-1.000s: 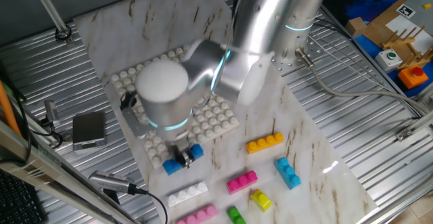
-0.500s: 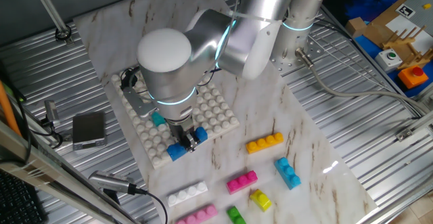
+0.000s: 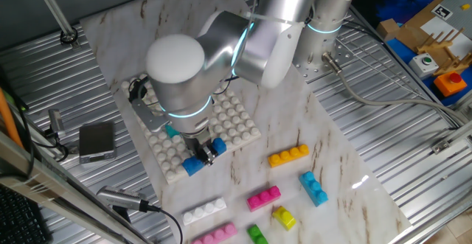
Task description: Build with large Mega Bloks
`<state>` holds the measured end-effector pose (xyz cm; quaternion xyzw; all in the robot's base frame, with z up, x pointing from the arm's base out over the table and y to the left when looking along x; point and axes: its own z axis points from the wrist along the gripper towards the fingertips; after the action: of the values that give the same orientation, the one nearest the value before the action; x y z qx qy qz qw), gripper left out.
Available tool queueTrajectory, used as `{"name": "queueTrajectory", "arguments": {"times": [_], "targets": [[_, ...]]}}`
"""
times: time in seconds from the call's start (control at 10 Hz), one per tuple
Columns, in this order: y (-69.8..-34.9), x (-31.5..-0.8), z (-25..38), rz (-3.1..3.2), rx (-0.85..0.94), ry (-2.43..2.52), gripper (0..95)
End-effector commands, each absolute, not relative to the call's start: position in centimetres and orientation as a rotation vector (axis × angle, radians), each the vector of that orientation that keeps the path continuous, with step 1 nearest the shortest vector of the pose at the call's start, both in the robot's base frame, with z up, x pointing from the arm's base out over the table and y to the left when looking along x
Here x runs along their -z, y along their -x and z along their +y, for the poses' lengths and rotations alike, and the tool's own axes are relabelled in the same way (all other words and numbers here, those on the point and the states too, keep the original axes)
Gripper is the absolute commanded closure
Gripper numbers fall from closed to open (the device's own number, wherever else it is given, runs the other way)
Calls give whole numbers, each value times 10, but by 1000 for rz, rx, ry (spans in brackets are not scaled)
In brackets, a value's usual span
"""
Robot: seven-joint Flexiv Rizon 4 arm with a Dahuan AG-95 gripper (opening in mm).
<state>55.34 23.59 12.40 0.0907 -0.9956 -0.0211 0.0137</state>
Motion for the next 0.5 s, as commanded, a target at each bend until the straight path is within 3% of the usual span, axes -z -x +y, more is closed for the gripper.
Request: {"name": "queueTrajectory", "arguments": {"times": [0.1,0.5], "targets": [[-552,-123,236,-3117,65,-240,950],[-552,-123,236,-3134,68,-190,950]]}}
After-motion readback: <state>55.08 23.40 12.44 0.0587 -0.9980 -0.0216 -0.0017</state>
